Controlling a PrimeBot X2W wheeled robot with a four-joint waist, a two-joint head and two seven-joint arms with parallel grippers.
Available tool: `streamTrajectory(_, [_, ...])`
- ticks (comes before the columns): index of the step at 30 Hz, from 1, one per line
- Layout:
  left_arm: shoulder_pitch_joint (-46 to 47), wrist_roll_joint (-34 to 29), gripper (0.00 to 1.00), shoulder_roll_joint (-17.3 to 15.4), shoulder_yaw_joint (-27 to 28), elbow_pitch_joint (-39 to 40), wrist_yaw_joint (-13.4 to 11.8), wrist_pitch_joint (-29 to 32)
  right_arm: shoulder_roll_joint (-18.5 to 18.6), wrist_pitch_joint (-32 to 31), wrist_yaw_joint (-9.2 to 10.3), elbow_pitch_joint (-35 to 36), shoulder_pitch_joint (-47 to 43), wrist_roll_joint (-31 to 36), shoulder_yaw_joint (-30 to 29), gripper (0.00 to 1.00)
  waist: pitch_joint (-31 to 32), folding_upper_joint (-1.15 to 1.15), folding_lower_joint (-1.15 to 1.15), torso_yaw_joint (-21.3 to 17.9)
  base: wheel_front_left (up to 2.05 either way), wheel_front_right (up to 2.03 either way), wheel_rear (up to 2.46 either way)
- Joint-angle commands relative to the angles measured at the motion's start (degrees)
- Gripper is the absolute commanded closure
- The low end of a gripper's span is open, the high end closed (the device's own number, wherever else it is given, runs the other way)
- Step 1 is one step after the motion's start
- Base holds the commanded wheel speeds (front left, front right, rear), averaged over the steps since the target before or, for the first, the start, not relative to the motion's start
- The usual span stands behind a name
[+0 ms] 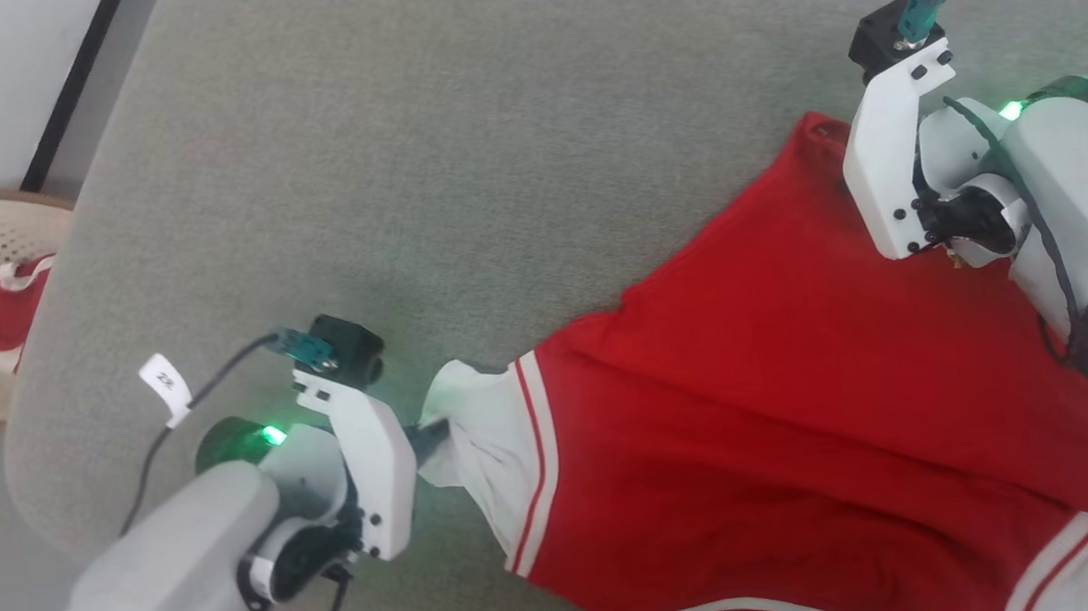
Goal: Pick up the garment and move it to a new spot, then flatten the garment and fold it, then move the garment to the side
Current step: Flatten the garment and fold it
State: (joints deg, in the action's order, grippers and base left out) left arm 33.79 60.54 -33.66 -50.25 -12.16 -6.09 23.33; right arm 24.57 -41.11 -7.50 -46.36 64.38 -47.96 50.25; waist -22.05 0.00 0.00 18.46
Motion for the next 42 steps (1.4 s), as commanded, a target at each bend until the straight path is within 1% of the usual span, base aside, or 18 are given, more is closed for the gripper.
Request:
streamTrajectory(1, [0.81,0.14,1.0,-0.85,0.55,-1.33,-0.63,-0.04,0.86,0.89,0.01,-0.43,-0.62,-0.91,1.46,1.0,0.87,0.0,0.0,-1.08,0.0,0.0,0.0])
streamTrajectory(6, [2.7,0.12,1.0,-3.63,2.46,-0.65,-2.01,0.77,1.51,5.83,0.0,1.89,2.12,-3.43,2.82,1.0,3.58,0.0,0.0,-4.02,0.0,0.0,0.0])
streamTrajectory(9, [4.73,-0.54,1.0,-6.35,3.72,0.24,-3.05,1.89,2.8,8.19,0.01,3.27,2.55,-4.61,4.03,1.0,5.74,0.0,0.0,-6.19,0.0,0.0,0.0])
streamTrajectory(10, [4.73,-0.54,1.0,-6.35,3.72,0.24,-3.05,1.89,2.8,8.19,0.01,3.27,2.55,-4.61,4.03,1.0,5.74,0.0,0.0,-6.19,0.0,0.0,0.0])
streamTrajectory(16, [10.86,-1.55,1.0,-11.76,6.82,2.09,-4.62,5.28,4.66,12.23,0.0,6.26,4.65,-6.23,5.38,1.0,9.95,0.0,0.0,-10.98,0.0,0.0,0.0])
streamTrajectory(17, [13.33,-2.03,1.0,-12.96,7.63,2.41,-4.68,6.4,5.36,13.2,0.0,6.96,5.26,-6.6,5.82,1.0,11.27,0.0,0.0,-12.4,0.0,0.0,0.0])
streamTrajectory(18, [13.33,-2.03,1.0,-12.96,7.63,2.41,-4.68,6.4,5.36,13.2,0.0,6.96,5.26,-6.6,5.82,1.0,11.27,0.0,0.0,-12.4,0.0,0.0,0.0])
streamTrajectory(19, [16.08,-2.91,1.0,-14.21,8.46,2.21,-4.52,6.92,5.81,13.98,0.01,7.87,6.24,-6.75,5.99,1.0,12.42,0.0,0.0,-13.84,0.0,0.0,0.0])
streamTrajectory(25, [23.49,-4.04,1.0,-15.84,10.15,-1.05,-2.6,8.46,7.37,16.03,0.01,10.25,8.8,-6.2,5.66,1.0,15.3,0.0,0.0,-17.37,0.0,0.0,0.0])
streamTrajectory(29, [28.08,-4.93,1.0,-15.77,11.0,-3.98,-0.92,8.36,8.25,16.32,0.01,12.0,10.11,-6.05,4.91,1.0,16.56,0.0,0.0,-18.97,0.0,0.0,0.0])
streamTrajectory(34, [33.21,-6.45,1.0,-14.42,10.8,-7.58,1.39,8.76,9.29,16.83,0.01,13.45,11.06,-5.44,3.66,1.0,17.0,0.0,0.0,-19.91,0.0,0.0,0.0])
streamTrajectory(38, [37.46,-7.47,1.0,-12.18,10.63,-10.86,2.36,7.64,9.29,19.05,0.01,13.24,11.92,-4.26,2.03,1.0,16.14,0.0,0.0,-20.08,0.0,0.0,0.0])
streamTrajectory(42, [42.71,-10.2,1.0,-8.97,10.68,-15.7,3.45,3.73,8.03,23.82,0.01,9.94,13.28,-1.5,-0.38,1.0,13.63,0.0,0.0,-19.86,0.0,0.0,0.0])
